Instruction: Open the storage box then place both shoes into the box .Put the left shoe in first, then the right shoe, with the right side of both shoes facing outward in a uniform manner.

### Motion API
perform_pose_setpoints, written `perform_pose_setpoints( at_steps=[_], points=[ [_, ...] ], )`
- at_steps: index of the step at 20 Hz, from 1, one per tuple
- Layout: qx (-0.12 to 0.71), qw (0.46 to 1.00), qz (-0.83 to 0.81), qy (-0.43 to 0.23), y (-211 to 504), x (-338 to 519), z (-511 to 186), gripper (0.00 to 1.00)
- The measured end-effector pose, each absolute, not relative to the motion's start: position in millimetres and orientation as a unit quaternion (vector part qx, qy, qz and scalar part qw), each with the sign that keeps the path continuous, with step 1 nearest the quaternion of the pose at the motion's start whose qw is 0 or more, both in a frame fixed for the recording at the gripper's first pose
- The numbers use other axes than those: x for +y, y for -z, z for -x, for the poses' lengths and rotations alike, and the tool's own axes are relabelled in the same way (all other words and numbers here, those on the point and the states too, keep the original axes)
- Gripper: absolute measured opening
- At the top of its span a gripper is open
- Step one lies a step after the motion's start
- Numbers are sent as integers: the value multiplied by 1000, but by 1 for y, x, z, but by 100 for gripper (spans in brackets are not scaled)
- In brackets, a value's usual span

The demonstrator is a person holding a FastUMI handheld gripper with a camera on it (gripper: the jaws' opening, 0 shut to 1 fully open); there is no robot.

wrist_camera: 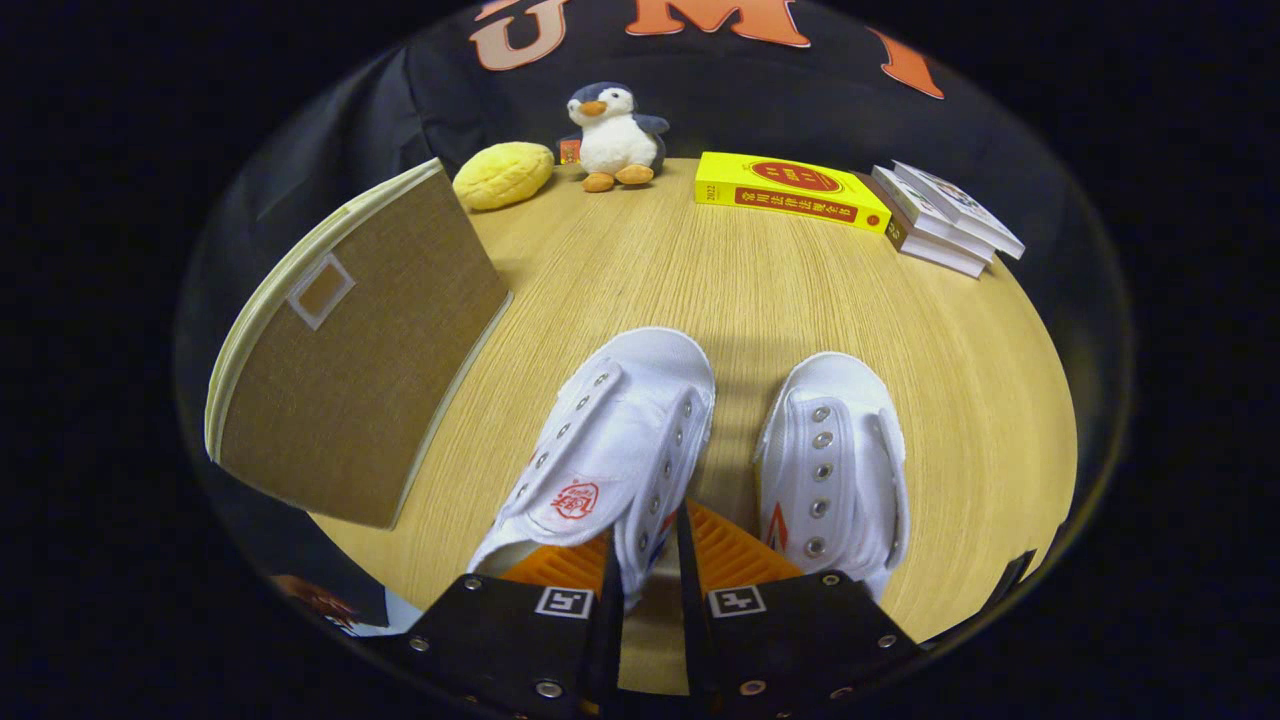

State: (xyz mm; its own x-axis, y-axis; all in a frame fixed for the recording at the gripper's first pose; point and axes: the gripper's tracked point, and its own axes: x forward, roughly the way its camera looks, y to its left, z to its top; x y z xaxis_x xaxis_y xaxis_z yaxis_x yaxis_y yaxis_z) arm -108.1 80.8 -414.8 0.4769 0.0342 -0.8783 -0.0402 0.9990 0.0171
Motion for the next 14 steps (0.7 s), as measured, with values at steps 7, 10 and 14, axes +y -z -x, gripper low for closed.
perform_pose_setpoints(
  at_steps=[7, 10, 14],
  points=[
    [525, 850, -44, 9, 421, 76, 102, 12],
    [535, 841, -79, 21, 414, 79, 100, 4],
    [523, 846, -105, 17, 388, 87, 93, 4]
  ],
)
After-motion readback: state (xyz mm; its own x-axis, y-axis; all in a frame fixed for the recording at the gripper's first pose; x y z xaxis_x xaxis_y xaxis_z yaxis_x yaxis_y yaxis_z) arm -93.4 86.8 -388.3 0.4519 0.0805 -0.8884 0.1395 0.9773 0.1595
